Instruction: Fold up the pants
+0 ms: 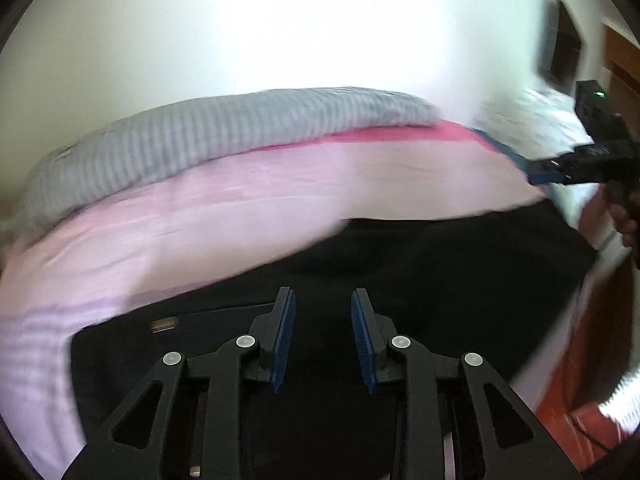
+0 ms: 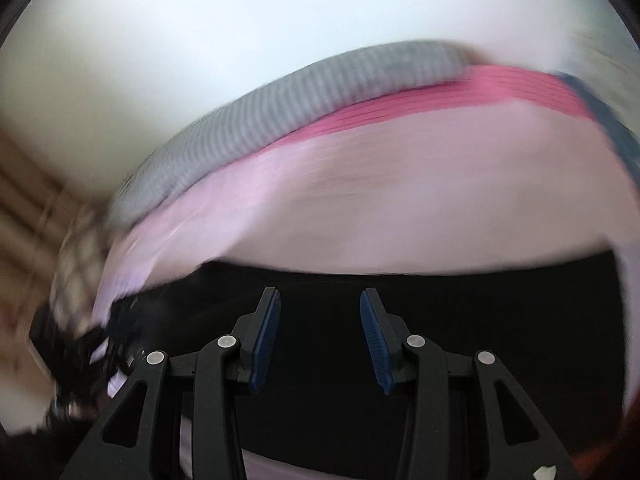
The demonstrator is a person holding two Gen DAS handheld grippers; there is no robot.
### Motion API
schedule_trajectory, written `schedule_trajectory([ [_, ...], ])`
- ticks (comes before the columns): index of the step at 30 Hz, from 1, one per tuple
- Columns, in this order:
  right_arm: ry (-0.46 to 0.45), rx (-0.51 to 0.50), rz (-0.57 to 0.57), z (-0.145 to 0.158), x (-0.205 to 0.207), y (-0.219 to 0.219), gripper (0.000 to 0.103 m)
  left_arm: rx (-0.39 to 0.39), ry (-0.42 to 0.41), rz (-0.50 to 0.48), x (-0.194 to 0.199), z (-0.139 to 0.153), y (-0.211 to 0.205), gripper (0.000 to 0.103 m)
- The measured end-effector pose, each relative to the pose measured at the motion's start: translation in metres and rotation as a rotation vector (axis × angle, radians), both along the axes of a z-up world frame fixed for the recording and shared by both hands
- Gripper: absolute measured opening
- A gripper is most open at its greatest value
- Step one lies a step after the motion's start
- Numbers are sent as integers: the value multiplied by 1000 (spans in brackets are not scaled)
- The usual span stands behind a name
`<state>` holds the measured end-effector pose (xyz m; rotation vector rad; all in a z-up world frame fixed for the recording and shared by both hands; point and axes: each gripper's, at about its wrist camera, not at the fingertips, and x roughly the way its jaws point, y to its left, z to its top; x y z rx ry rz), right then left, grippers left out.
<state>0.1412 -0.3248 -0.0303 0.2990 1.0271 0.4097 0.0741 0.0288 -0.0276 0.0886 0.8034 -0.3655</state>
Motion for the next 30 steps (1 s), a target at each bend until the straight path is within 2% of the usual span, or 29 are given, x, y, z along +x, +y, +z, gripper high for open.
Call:
schedule_trajectory([
  [3, 30, -41, 126, -7, 27, 47, 40, 11, 3, 113, 2, -5, 42, 39],
  [7, 59, -126, 272, -20, 51, 105, 40, 4, 25, 189, 6, -17, 66, 40],
  [12, 92, -193, 398, -39, 62, 154, 37, 24, 64, 208, 16, -36, 72, 40],
  [15, 109, -223, 444, -52, 76, 179, 37, 21, 47, 202, 16, -40, 73, 40],
  [24, 155, -244, 550, -84, 90, 209, 37, -2, 52, 196, 25, -45, 78, 41],
  [25, 152, -242, 556, -84, 89, 211, 36, -5, 52, 196, 26, -45, 78, 41],
  [27, 140, -238, 569, -84, 88, 213, 18, -11, 54, 198, 27, -45, 79, 41],
  [30, 122, -206, 555, -78, 89, 212, 10, -8, 56, 196, 30, -44, 80, 41],
])
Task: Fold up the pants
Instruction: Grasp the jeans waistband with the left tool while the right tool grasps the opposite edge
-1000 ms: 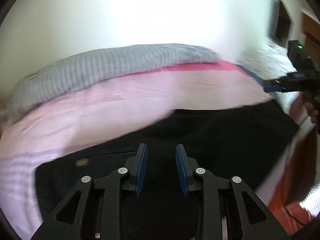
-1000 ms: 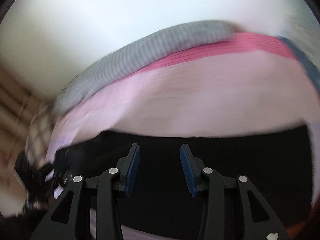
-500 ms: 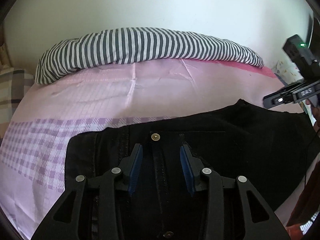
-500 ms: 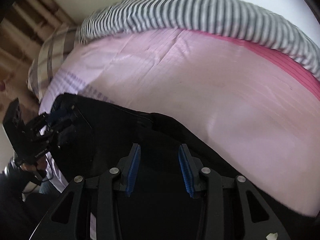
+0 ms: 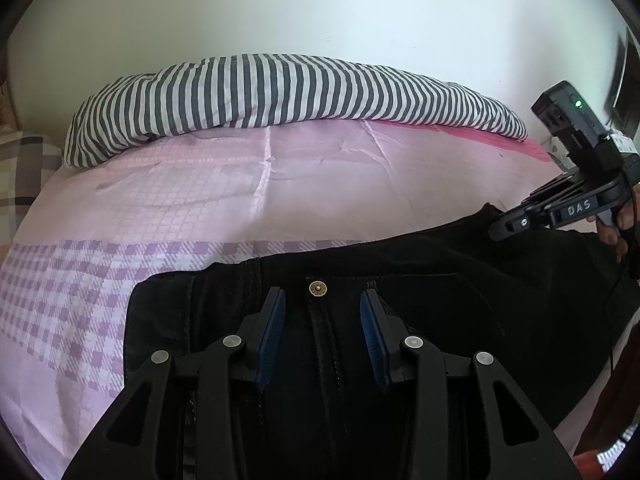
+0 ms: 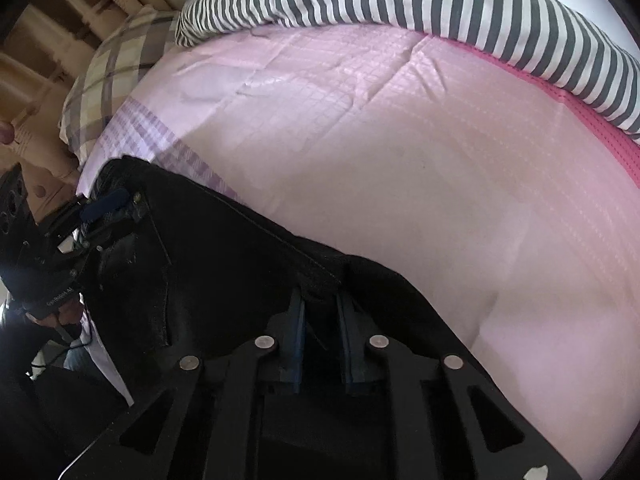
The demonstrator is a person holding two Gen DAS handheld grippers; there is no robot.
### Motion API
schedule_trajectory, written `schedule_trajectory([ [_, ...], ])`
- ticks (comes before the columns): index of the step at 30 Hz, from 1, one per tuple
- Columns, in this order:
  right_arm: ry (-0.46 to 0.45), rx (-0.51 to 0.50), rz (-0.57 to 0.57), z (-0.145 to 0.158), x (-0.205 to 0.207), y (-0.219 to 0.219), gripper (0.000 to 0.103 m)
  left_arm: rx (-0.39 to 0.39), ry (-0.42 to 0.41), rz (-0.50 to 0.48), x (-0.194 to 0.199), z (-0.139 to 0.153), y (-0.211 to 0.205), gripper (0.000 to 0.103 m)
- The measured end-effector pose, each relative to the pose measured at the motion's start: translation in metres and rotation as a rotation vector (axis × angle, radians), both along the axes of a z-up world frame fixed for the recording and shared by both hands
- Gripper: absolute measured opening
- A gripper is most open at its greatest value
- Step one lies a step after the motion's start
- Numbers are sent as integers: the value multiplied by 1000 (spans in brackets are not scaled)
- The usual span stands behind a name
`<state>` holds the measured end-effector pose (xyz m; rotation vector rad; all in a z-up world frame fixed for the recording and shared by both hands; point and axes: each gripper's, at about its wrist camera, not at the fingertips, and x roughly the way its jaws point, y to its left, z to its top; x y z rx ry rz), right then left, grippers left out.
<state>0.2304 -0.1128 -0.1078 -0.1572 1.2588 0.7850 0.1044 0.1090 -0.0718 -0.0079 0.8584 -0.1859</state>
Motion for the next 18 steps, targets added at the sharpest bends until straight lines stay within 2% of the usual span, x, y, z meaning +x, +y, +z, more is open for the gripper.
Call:
schedule_trajectory([
  [4, -41, 60, -49, 16, 0, -7, 8, -8, 3, 9, 7, 1, 5, 41],
  [10, -41, 24, -115, 0, 13, -1, 7, -9, 7, 12, 20, -3, 8, 41],
  [18, -66, -22, -137, -7, 22, 5, 7, -8, 25, 9, 32, -7, 10, 41],
])
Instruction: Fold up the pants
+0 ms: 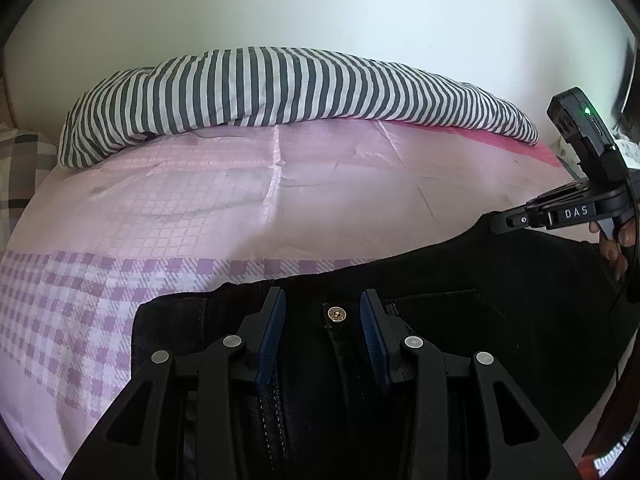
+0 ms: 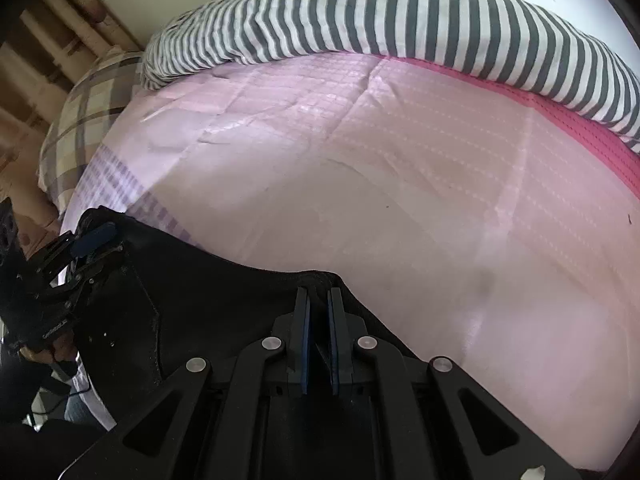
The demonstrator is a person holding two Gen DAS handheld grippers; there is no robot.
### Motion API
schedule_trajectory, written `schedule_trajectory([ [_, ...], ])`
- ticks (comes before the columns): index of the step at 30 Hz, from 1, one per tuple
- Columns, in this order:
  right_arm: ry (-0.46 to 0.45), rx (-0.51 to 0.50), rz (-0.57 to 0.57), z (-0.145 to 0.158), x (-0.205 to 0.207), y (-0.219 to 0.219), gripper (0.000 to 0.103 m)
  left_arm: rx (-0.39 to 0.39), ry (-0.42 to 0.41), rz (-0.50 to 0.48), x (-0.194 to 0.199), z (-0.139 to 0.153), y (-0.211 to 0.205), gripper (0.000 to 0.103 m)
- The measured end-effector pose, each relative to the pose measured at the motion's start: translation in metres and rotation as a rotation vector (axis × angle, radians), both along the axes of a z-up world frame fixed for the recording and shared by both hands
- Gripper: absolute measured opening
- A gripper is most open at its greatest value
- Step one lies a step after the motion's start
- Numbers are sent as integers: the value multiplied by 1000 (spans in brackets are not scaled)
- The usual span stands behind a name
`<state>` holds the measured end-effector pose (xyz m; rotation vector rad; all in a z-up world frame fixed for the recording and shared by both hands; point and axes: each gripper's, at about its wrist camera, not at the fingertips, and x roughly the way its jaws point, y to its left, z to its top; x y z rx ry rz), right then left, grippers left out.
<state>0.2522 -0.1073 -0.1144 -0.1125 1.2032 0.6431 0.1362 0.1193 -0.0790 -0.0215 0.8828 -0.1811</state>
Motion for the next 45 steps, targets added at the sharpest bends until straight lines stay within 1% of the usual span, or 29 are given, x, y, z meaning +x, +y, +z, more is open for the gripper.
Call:
schedule_trajectory([
  [3, -7, -15, -17, 1, -1, 1, 10, 0, 5, 1, 4, -2, 1, 41],
  [5, -5, -23, -28, 4, -3, 0, 17, 4, 6, 2, 5, -4, 0, 41],
  [8, -31, 13, -84, 18, -6, -8, 21, 17, 15, 1, 6, -3, -2, 41],
  [11, -87, 46, -144, 40, -18, -25, 24, 17, 21, 5, 1, 2, -1, 41],
  [13, -118, 54, -173, 51, -32, -38, 24, 16, -14, -1, -10, 13, -2, 41],
  [15, -123, 50, -200, 53, -42, -49, 24, 13, -39, -27, -22, 24, -7, 41],
  [18, -113, 9, -239, 45, -60, -59, 24, -15, -42, -59, -35, 31, -17, 43],
  [21, -88, -43, -275, 24, -73, -66, 24, -31, -29, -94, -43, 31, -30, 45],
  [23, -78, -62, -314, 14, -74, -69, 24, -28, -10, -113, -45, 25, -40, 45],
  [26, -106, -129, -372, 0, -77, -73, 24, -22, 37, -124, -43, 11, -49, 45],
  [27, -113, -137, -381, -2, -76, -73, 23, -14, 49, -121, -42, 8, -51, 45],
  [28, -114, -136, -394, -4, -76, -74, 23, 8, 66, -115, -40, 1, -52, 45],
  [31, -137, -142, -415, -3, -74, -75, 22, 12, 72, -108, -40, -5, -52, 45],
  [33, -148, -144, -420, -3, -71, -75, 22, 34, 77, -104, -40, -7, -56, 45],
  [37, -160, -83, -449, 8, -80, -85, 22, 43, 45, -96, -48, 4, -60, 45],
  [39, -175, -74, -467, 13, -93, -94, 23, 22, 25, -119, -54, 12, -65, 45],
  [42, -174, -71, -513, 14, -112, -119, 24, -21, 11, -172, -63, 22, -79, 45],
  [45, -162, -96, -570, 8, -127, -151, 24, -61, 14, -259, -71, 28, -103, 46],
])
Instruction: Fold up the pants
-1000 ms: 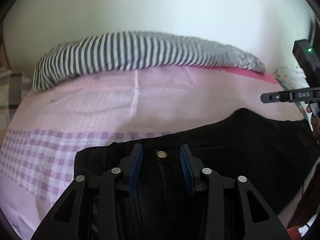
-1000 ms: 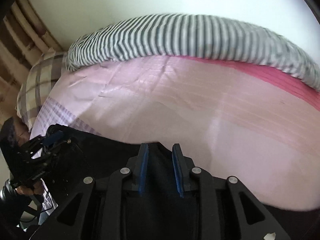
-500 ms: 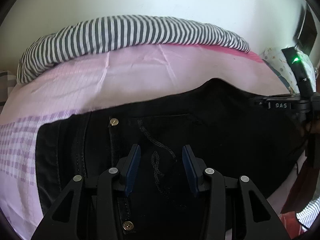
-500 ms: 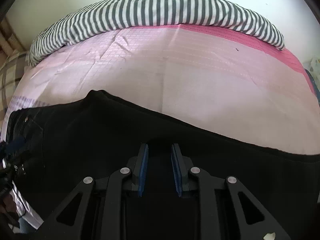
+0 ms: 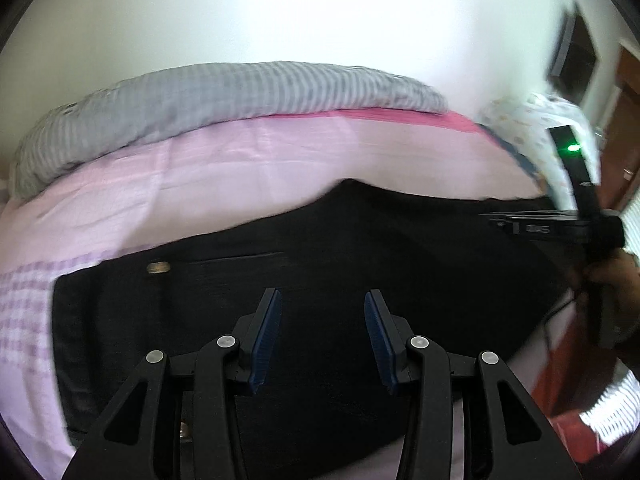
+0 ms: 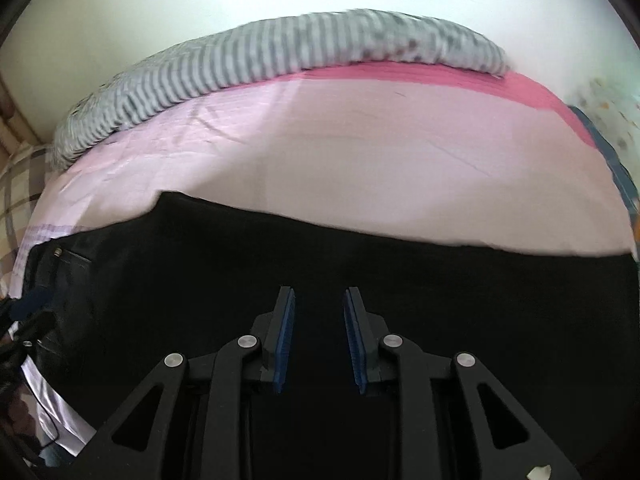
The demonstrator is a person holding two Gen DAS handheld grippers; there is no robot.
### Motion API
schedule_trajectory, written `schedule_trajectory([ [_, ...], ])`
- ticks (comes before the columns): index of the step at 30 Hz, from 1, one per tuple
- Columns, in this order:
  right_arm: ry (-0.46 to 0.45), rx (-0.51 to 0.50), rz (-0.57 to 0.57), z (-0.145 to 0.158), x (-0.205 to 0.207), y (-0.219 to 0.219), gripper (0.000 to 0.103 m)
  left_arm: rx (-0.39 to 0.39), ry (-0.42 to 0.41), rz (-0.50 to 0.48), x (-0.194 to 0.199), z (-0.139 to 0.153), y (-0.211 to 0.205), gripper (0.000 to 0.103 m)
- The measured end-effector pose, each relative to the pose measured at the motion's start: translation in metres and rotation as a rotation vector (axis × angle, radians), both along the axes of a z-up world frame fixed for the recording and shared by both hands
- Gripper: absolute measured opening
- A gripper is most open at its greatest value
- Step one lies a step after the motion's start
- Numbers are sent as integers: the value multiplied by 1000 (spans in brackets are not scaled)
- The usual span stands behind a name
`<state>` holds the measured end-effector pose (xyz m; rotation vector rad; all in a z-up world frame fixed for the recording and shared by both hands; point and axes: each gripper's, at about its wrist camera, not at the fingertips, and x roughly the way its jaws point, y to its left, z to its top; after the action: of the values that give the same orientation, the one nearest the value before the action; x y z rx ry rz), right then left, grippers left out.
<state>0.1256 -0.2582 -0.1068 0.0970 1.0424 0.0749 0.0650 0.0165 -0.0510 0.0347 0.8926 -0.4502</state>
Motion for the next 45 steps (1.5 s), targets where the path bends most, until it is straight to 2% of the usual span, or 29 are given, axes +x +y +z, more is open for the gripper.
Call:
schedule_trajectory([
  [2, 13, 7, -45, -4, -9, -24, 24, -2, 12, -41, -2, -1, -15, 46],
  [5, 18, -38, -105, -9, -14, -54, 24, 4, 36, -104, -3, -7, -39, 46],
  [9, 27, -26, -154, -17, -6, -82, 25, 35, 46, -169, -4, -15, -71, 46],
  [11, 12, -2, -166, -17, 0, -89, 25, 40, 54, -186, -2, -17, -83, 46],
  [16, -3, -16, -152, -15, 23, -96, 25, 52, 64, -211, 5, -22, -104, 46],
  [25, 13, -24, -108, -16, 51, -113, 27, 67, 80, -209, 12, -33, -125, 46],
  [27, -10, -2, -99, -9, 47, -121, 28, 72, 83, -204, 13, -35, -126, 46],
  [29, -31, 37, -141, -1, 37, -143, 30, 74, 86, -198, 14, -35, -125, 46],
  [33, -40, -20, -227, 11, 17, -197, 30, 62, 78, -195, 15, -35, -124, 46],
  [37, -26, -3, -317, 17, -2, -251, 31, 63, 83, -185, 17, -37, -124, 46],
  [45, 29, 78, -363, 4, -6, -314, 32, 67, 91, -165, 23, -40, -129, 46],
])
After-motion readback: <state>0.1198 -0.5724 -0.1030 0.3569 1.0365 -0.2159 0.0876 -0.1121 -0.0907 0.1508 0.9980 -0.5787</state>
